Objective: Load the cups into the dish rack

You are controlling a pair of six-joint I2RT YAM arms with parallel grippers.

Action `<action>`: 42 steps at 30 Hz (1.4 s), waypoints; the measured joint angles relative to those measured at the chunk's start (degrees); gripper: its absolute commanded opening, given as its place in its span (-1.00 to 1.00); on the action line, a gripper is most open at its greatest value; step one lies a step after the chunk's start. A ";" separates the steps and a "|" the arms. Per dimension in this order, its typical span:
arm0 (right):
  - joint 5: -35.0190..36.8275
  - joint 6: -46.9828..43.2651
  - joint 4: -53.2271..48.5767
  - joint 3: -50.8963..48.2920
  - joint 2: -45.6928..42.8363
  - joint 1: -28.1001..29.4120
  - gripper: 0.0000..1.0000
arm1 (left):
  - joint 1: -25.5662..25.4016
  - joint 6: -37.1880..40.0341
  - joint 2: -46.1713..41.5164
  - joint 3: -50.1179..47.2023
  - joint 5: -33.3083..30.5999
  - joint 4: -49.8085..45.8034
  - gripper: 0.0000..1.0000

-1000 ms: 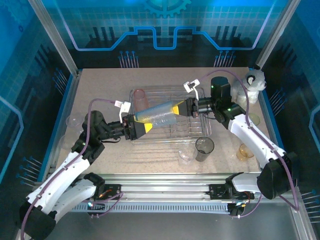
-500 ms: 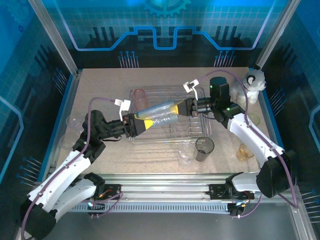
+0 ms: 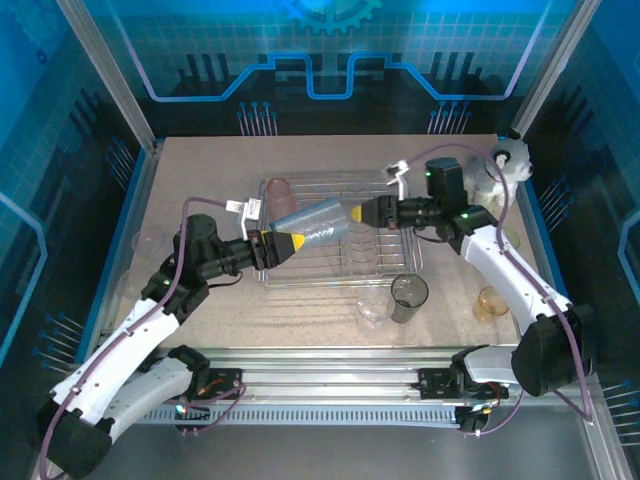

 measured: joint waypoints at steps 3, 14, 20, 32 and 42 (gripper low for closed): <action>2.58 4.37 2.19 -6.45 -1.70 -10.49 -0.06 | -0.28 2.95 2.12 5.44 -5.92 -9.60 -1.00; 12.46 2.51 -4.15 -15.41 -11.85 -19.04 -0.01 | -5.81 9.84 20.76 25.62 -22.67 -36.83 -1.00; 19.41 -4.59 -8.55 -14.99 -15.80 -19.04 0.03 | -7.13 10.67 30.08 33.22 -29.66 -46.47 -1.00; 23.82 -11.78 -11.28 -15.21 -17.09 -19.04 0.02 | -7.28 11.74 42.62 45.53 -38.49 -57.64 -1.00; 24.48 -13.14 -11.74 -15.21 -17.55 -19.04 0.02 | -7.30 13.33 50.31 50.21 -41.92 -62.10 -0.93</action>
